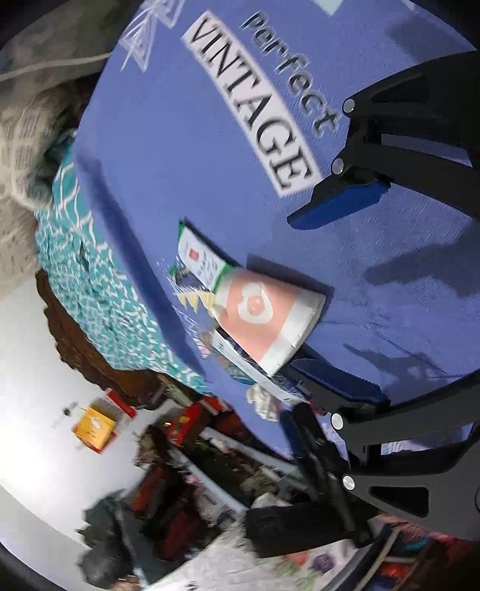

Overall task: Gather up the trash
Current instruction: 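Grasp the white milk carton with the left tool while the right tool grasps the pink paper cup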

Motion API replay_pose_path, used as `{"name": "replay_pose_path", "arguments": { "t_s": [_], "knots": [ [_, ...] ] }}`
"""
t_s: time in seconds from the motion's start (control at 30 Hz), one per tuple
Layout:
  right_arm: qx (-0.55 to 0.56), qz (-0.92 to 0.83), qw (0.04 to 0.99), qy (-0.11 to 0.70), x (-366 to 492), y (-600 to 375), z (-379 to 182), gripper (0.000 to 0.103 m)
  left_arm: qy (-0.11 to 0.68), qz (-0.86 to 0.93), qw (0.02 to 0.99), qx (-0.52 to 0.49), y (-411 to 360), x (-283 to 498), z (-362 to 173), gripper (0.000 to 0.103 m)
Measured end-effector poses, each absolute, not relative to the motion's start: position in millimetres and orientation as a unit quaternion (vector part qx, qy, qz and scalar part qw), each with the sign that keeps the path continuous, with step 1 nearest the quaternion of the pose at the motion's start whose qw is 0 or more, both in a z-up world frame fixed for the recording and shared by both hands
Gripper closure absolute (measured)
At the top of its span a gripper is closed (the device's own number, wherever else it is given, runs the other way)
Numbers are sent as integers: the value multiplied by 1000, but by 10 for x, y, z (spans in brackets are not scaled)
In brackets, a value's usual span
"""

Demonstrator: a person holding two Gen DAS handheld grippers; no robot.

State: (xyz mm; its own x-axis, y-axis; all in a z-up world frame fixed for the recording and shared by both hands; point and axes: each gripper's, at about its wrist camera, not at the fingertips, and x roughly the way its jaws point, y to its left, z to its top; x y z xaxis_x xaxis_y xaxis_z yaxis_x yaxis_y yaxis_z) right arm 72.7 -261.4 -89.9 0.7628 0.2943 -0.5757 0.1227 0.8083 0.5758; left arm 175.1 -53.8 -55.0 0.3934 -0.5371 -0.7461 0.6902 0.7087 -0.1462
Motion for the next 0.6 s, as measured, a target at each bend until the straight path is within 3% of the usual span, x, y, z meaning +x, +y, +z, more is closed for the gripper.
{"name": "replay_pose_path", "arguments": {
  "t_s": [0.1,0.17,0.23,0.27,0.3,0.6],
  "knots": [
    [245,48,894,371,889,-2359,-938,32,420,-368,822,112,-675,1869,-642,32],
    [215,44,895,389,1017,-2178,-980,41,430,-364,818,119,-713,1920,-713,35],
    [195,42,892,405,1111,-2110,-1044,74,437,-354,818,123,-744,1951,-781,41],
    [197,44,888,413,1145,-2114,-1073,75,436,-354,818,124,-753,1947,-796,50],
    [206,40,887,411,1134,-2151,-1084,83,436,-356,817,122,-740,1930,-803,56],
    [217,-3,901,374,196,-2726,-961,86,444,-408,790,112,-829,1319,-779,56]
  ]
}}
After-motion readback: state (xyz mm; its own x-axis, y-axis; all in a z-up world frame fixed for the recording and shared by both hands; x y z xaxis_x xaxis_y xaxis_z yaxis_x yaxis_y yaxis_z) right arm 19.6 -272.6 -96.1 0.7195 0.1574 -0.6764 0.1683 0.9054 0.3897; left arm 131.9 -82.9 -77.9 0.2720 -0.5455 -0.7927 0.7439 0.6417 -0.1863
